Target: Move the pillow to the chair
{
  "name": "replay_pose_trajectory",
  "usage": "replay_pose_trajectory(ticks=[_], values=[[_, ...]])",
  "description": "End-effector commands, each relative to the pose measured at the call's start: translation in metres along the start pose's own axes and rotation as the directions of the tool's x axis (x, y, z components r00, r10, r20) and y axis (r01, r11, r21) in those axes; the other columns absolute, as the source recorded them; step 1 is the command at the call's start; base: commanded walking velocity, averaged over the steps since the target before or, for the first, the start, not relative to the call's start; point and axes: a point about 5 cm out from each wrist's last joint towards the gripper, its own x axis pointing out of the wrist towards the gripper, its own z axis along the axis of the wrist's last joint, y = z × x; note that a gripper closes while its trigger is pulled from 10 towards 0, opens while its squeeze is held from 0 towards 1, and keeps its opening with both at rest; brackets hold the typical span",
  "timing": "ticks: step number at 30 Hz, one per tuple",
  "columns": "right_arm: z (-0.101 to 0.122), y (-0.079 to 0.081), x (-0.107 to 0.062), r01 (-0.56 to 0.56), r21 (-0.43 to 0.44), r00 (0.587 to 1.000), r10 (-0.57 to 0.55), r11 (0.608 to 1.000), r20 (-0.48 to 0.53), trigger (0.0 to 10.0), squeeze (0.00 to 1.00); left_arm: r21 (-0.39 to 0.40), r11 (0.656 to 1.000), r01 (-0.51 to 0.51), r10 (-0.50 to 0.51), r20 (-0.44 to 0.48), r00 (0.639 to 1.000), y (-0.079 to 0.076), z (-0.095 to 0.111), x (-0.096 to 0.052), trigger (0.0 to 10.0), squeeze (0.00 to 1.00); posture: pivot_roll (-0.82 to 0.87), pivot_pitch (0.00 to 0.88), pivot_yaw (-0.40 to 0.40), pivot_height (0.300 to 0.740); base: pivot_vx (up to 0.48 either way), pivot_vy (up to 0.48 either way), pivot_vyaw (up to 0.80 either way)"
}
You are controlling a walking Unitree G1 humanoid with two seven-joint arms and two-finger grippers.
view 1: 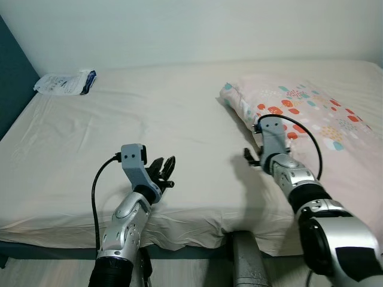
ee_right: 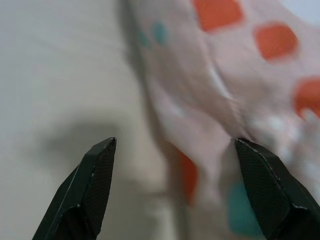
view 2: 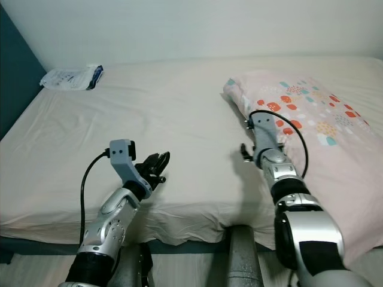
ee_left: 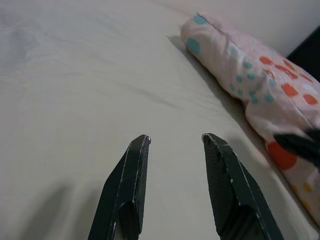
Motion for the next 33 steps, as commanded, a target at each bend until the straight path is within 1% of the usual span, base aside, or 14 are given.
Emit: replay_pose_trajectory(ticks=[1,2,4,5,6,7,8,9,11,13,16,30,31,33], values=[[-0.005,0.0,0.0,0.04,-0.064,0.998,-0.043,0.997,-0.045,10.0,1.0,-0.019,1.0,0.001,-0.002,-0.009,1.0,0.0,-0.001,0.0,10.0,0.0,-0.09,0.115,0.018,0.582,0.0,0.0,0.0],[-0.006,-0.004,0.0,0.079,-0.146,0.995,-0.088,0.986,-0.053,10.0,1.0,-0.02,1.0,0.004,-0.004,-0.008,1.0,-0.001,-0.001,0.001,10.0,0.0,-0.09,0.118,0.016,0.582,0.0,0.0,0.0],[-0.006,-0.004,0.0,0.079,-0.146,0.995,-0.088,0.986,-0.053,10.0,1.0,-0.02,1.0,0.004,-0.004,-0.008,1.0,-0.001,-0.001,0.001,10.0,0.0,-0.09,0.118,0.016,0.582,0.0,0.0,0.0],[-0.004,-0.008,0.0,0.113,-0.195,0.991,-0.123,0.974,-0.042,10.0,1.0,-0.022,1.0,0.003,-0.003,-0.006,1.0,-0.002,-0.001,0.001,10.0,0.0,-0.09,0.117,0.014,0.582,0.0,0.0,0.0],[0.003,-0.013,-0.001,0.185,-0.284,0.982,-0.191,0.941,0.005,10.0,0.55,-0.027,1.0,-0.004,0.004,-0.004,1.0,-0.002,-0.001,0.001,10.0,0.0,-0.09,0.12,0.011,0.582,0.0,0.0,0.0],[0.003,-0.013,-0.001,0.185,-0.284,0.982,-0.191,0.941,0.005,10.0,0.55,-0.027,1.0,-0.004,0.004,-0.004,1.0,-0.002,-0.001,0.001,10.0,0.0,-0.09,0.12,0.011,0.582,0.0,0.0,0.0],[0.009,-0.017,-0.001,0.24,-0.345,0.97,-0.237,0.907,0.053,10.0,0.04,-0.034,0.999,-0.01,0.01,-0.002,1.0,-0.001,-0.001,0.001,10.0,0.0,-0.09,0.119,0.009,0.582,0.0,0.0,0.0],[0.014,-0.02,-0.002,0.285,-0.384,0.958,-0.272,0.878,0.088,10.0,0.0,-0.047,0.999,-0.016,0.016,-0.002,1.0,-0.001,0.0,0.001,10.0,0.0,-0.09,0.121,0.01,0.582,0.0,0.0,0.0],[0.017,-0.022,-0.003,0.309,-0.406,0.951,-0.291,0.86,0.108,10.0,0.0,-0.056,0.998,-0.02,0.02,-0.002,1.0,-0.001,0.0,0.001,10.0,0.0,-0.09,0.121,0.01,0.582,0.0,0.0,0.0],[0.02,-0.027,-0.005,0.396,-0.438,0.916,-0.379,0.807,0.131,10.0,0.0,-0.078,0.997,-0.028,0.028,-0.002,1.0,0.001,0.0,0.0,10.0,0.0,-0.09,0.122,0.008,0.582,0.0,0.0,0.0],[0.016,-0.029,-0.005,0.417,-0.446,0.903,-0.417,0.792,0.104,10.0,0.0,-0.111,0.993,-0.035,0.035,0.003,0.999,0.001,0.0,0.0,10.0,0.0,-0.09,0.127,0.008,0.582,0.0,0.0,0.0],[0.003,-0.022,-0.003,0.33,-0.414,0.936,-0.35,0.848,0.028,10.0,0.0,-0.126,0.992,-0.013,0.012,-0.01,1.0,-0.005,-0.003,0.002,10.0,0.0,-0.1,0.125,0.008,0.582,0.0,0.0,0.0],[-0.002,-0.022,-0.003,0.315,-0.388,0.94,-0.34,0.866,0.003,0.0,0.0,-0.13,0.991,-0.016,0.015,-0.011,1.0,-0.006,-0.004,0.003,10.0,0.0,-0.09,0.126,0.006,0.582,0.0,0.0,0.0],[-0.004,-0.022,-0.003,0.312,-0.378,0.941,-0.339,0.872,-0.004,0.0,0.0,-0.131,0.991,-0.018,0.016,-0.012,1.0,-0.006,-0.004,0.003,10.0,0.0,-0.09,0.126,0.006,0.582,0.0,0.0,0.0]])
